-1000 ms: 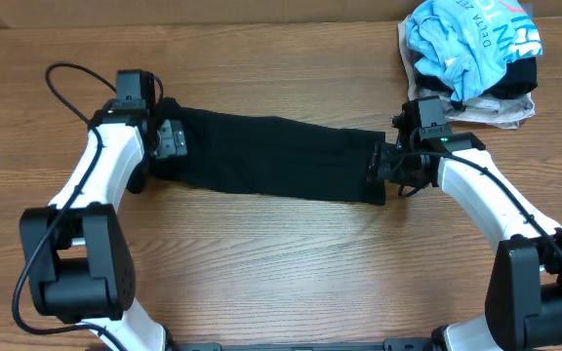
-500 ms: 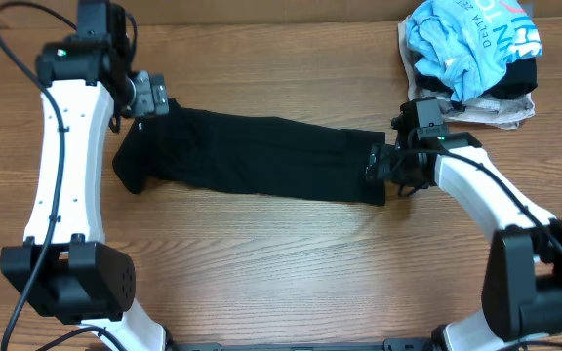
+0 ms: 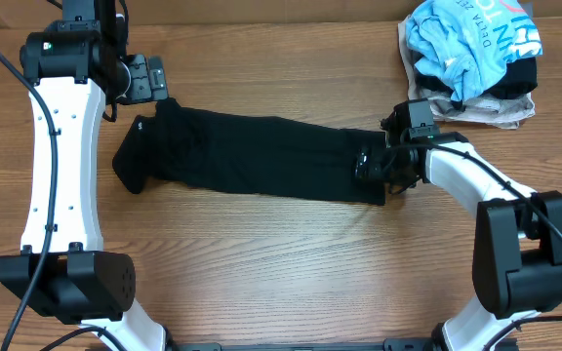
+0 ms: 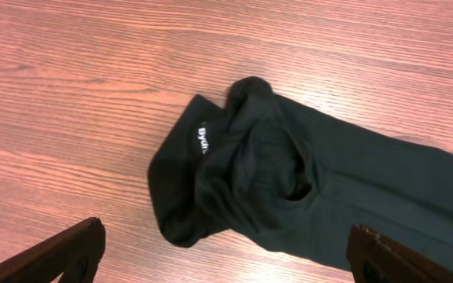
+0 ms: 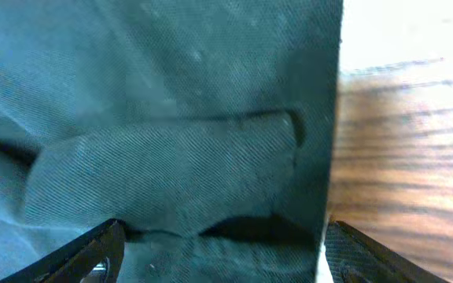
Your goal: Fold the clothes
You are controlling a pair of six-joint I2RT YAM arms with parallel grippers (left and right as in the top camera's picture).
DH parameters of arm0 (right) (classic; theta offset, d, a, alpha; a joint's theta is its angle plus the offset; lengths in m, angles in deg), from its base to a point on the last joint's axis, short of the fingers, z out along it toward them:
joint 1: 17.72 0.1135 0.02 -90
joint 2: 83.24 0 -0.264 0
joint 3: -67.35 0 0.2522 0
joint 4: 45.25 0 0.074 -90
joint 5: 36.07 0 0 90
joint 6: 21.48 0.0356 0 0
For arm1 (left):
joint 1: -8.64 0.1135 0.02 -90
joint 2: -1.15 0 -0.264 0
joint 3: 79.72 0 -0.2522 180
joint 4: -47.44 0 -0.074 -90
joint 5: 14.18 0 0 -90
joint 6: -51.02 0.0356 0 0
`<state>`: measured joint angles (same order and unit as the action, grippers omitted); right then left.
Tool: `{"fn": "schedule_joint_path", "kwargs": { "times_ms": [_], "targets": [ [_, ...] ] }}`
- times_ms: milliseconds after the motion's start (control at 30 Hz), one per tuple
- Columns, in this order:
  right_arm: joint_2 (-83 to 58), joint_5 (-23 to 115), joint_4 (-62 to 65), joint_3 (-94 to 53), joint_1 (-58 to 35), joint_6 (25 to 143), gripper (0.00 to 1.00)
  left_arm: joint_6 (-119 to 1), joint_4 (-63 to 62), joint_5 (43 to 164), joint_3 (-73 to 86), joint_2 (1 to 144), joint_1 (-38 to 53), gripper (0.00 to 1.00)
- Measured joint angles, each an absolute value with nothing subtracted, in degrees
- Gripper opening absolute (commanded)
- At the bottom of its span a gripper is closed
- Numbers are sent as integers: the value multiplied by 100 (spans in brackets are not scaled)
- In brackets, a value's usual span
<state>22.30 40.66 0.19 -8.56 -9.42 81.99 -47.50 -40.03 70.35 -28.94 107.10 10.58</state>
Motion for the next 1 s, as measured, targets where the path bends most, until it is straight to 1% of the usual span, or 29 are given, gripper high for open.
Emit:
{"fn": "schedule_joint_path", "kwargs": {
  "times_ms": [267, 667, 833, 1000],
  "targets": [
    [2267, 3812, -486, -717, -945, 8197, 85, -4750, -4006, 7286, -2894, 10710, 1058, 100],
    [2208, 3646, -1037, -456, -949, 8225, 84, -4708, -4006, 7328, -2894, 10710, 1058, 100],
    [2201, 3628, -1100, -424, -949, 8247, 80, -4627, -4008, 7328, -2894, 10710, 1058, 100],
    [2201, 3631, -1113, -415, -949, 8247, 80, -4623, -4038, 7326, -2894, 10710, 1058, 100]
  ]
}}
